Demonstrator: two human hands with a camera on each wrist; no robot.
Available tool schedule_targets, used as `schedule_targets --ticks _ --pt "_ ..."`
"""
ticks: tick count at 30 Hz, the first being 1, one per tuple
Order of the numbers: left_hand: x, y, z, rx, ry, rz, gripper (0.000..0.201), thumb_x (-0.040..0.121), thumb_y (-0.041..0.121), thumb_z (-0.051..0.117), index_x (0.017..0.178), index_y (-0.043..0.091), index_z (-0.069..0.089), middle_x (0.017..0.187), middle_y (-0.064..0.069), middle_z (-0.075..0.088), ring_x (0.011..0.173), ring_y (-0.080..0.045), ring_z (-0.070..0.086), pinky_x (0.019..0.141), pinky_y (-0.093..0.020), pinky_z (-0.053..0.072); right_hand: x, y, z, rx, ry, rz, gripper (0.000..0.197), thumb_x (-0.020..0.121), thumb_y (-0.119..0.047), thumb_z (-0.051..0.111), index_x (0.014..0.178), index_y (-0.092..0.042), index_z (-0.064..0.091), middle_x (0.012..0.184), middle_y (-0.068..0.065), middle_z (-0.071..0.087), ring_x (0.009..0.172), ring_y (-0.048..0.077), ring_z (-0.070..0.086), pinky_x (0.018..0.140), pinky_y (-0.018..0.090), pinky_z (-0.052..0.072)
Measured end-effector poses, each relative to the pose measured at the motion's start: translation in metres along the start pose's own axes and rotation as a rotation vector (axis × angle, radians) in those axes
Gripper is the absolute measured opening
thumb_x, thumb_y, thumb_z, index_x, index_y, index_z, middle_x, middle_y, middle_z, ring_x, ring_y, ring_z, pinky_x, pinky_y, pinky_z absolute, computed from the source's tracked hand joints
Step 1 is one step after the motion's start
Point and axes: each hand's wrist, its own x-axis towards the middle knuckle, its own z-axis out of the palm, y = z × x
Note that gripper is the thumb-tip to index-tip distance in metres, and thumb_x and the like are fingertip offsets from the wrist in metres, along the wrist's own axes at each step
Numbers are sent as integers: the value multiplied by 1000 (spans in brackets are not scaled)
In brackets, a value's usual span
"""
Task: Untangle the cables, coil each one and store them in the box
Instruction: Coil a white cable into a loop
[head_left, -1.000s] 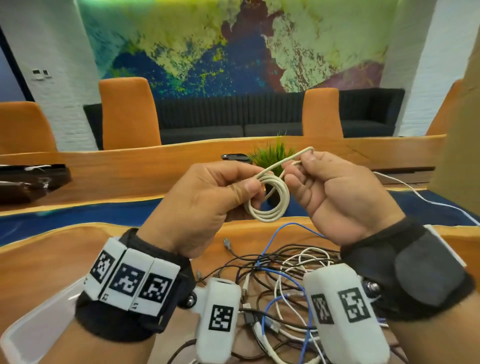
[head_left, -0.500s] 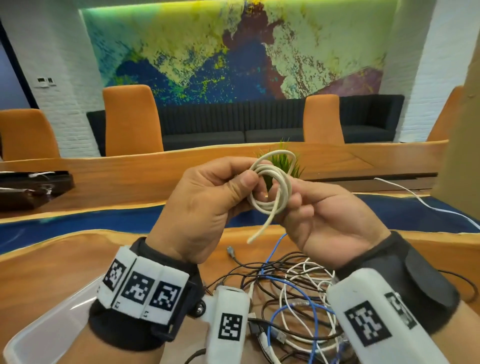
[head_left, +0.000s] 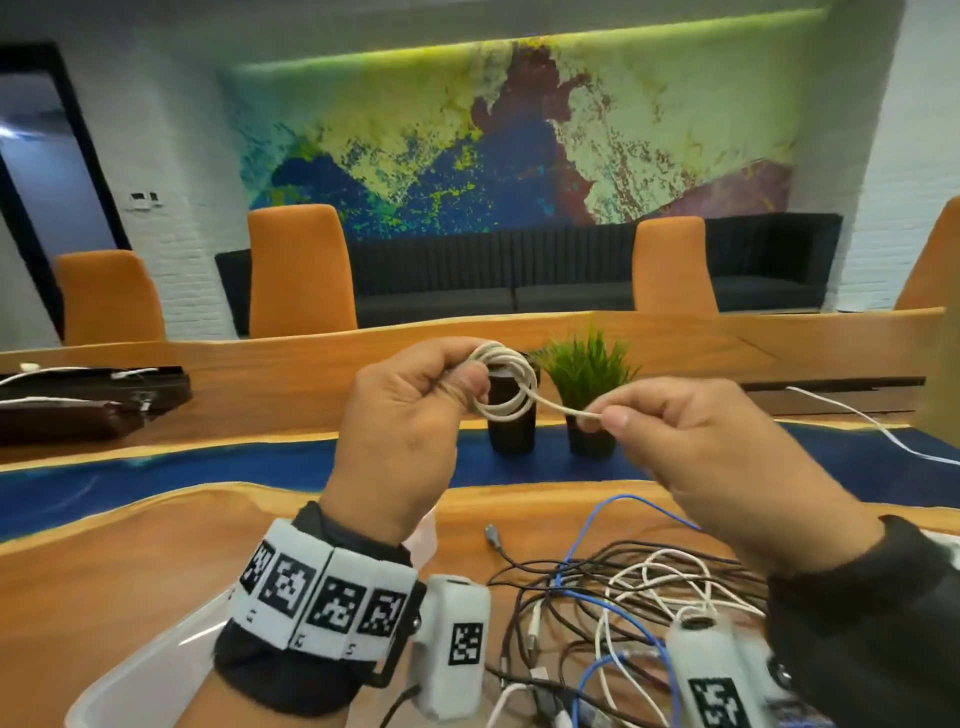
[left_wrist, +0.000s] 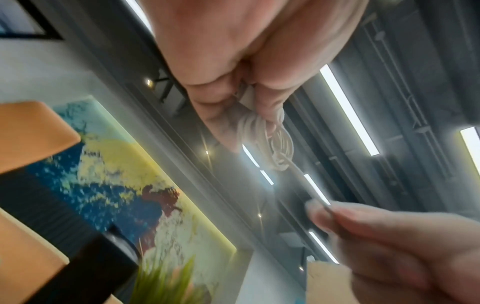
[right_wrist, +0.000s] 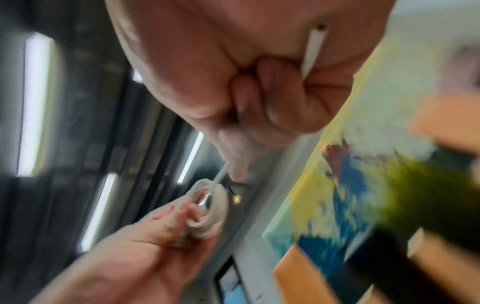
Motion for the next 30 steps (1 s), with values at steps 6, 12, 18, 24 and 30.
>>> schedule_targets --ticks 6,12,18,24,30 --pt "-4 4 7 117 -124 16 22 97 9 54 105 20 71 94 8 73 87 -4 66 81 -27 57 -2 -4 -34 -370 387 -361 21 92 -37 57 75 -29 66 71 -17 62 71 3 55 56 17 38" --pt "-9 -3 12 251 -163 31 20 100 14 51 106 17 70 89 10 68 83 -5 62 75 -24 55 3 3 -37 -365 384 -374 18 96 -30 58 82 -26 68 75 -11 65 77 8 57 62 22 41" --pt "-9 -6 11 343 -184 -27 18 103 16 49 98 20 66 85 7 64 80 -11 60 74 -34 55 9 15 -28 -256 360 -302 17 96 -22 57 85 -21 70 77 1 66 75 14 57 67 32 46" --pt "-2 10 11 -403 -120 -447 27 104 16 43 92 16 67 80 3 71 80 -12 67 66 -25 57 13 28 -15 -425 180 -413 18 97 -25 53 95 -22 71 87 -8 62 86 7 58 75 19 45" --pt "-5 20 17 -612 -224 -505 17 91 24 53 93 15 67 94 -6 74 83 -17 70 62 -24 58 10 18 -1 -291 348 -340 14 94 -9 58 91 -16 70 76 -2 67 71 12 65 68 29 57"
